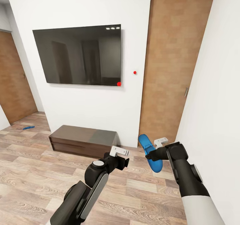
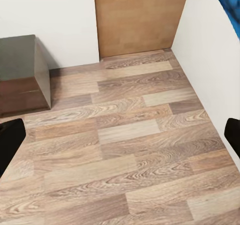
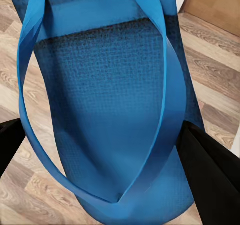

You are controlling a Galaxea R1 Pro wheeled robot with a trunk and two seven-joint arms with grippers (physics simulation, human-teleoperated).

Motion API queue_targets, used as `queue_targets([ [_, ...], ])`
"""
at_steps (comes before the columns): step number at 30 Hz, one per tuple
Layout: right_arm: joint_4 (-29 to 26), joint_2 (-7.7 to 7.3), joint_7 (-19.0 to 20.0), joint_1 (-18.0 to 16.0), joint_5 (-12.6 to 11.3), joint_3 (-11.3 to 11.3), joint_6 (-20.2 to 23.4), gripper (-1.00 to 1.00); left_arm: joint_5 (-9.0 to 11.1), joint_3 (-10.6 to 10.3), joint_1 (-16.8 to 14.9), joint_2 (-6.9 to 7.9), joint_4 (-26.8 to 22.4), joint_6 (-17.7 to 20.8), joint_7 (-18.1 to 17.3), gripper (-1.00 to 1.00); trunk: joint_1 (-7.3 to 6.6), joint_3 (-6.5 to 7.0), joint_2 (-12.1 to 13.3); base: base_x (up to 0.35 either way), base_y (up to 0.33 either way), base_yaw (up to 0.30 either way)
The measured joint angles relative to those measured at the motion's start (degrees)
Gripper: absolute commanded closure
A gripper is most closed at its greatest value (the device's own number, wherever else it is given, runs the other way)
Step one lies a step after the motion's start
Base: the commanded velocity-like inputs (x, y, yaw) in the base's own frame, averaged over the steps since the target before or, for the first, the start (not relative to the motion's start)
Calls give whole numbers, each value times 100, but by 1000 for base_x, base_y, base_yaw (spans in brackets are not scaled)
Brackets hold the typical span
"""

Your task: In the bedroom, move the book from the bed onto either nightstand, and place the two sandals side by side next to the bed.

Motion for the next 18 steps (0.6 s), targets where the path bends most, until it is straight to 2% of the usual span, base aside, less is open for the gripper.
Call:
queue_targets([
  [8, 18, 13, 2, 0, -4, 21, 0, 100, 0, -2, 0, -2, -1, -5, 2, -100, 0, 0, -1, 205, 9, 25],
  [18, 20, 14, 2, 0, -1, 24, -1, 100, 0, -2, 0, -6, 4, -6, 6, -100, -1, 0, 0, 319, 1, 65],
])
